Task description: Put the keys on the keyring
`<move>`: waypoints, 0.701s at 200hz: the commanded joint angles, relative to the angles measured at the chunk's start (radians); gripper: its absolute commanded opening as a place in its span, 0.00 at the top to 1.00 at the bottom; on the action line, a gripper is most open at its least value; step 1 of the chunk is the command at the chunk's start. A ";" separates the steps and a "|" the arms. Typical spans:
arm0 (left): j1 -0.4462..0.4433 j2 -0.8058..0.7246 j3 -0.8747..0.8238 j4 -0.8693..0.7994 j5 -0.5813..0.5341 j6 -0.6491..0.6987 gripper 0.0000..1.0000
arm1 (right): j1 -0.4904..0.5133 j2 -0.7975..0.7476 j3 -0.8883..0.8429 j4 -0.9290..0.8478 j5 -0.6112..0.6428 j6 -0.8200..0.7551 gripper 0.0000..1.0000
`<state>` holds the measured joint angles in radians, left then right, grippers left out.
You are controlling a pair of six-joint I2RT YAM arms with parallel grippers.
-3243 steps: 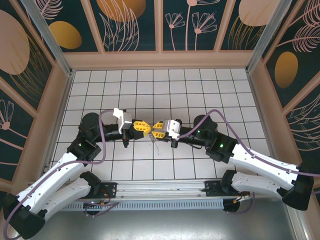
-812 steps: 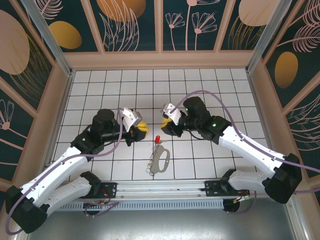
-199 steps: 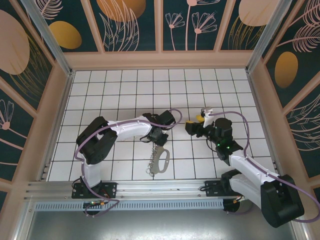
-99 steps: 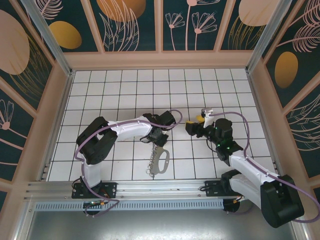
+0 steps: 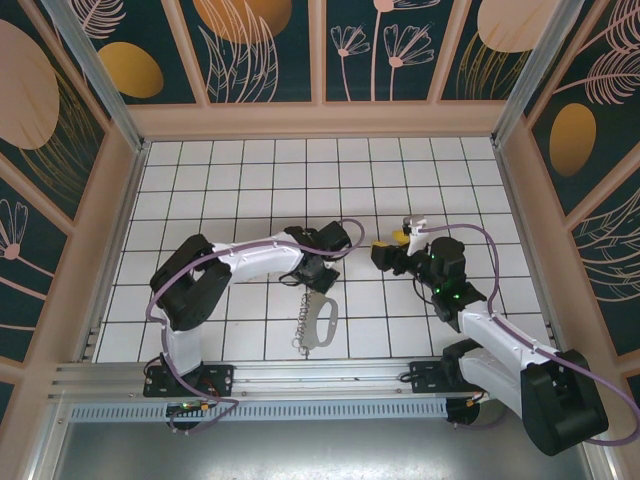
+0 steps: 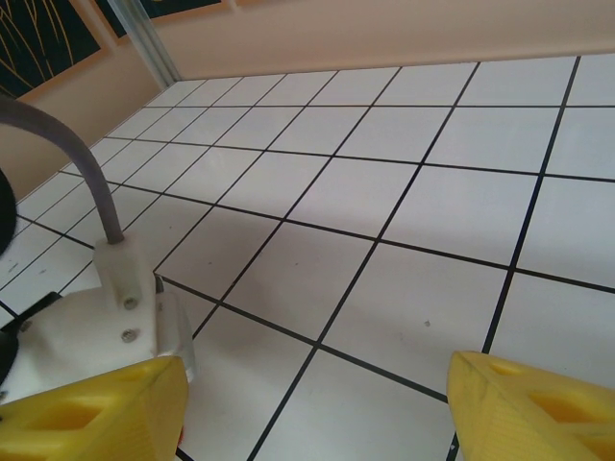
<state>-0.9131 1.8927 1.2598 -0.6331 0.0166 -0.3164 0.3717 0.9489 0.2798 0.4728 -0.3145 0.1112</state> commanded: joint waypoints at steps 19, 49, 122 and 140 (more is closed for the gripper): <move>-0.005 -0.148 0.023 0.022 0.021 0.021 1.00 | -0.010 -0.009 -0.020 0.060 -0.001 -0.001 0.29; -0.003 -0.280 -0.019 0.101 0.066 0.062 1.00 | -0.010 -0.080 -0.054 0.113 -0.045 -0.020 0.30; -0.002 -0.691 -0.252 0.484 0.285 0.253 1.00 | 0.002 -0.277 -0.106 0.223 -0.252 -0.048 0.32; -0.002 -0.776 -0.322 0.590 0.353 0.282 1.00 | 0.016 -0.322 -0.105 0.237 -0.276 -0.070 0.32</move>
<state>-0.9127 1.2156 1.0103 -0.2665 0.2306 -0.1169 0.3748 0.6792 0.1841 0.6052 -0.4953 0.0799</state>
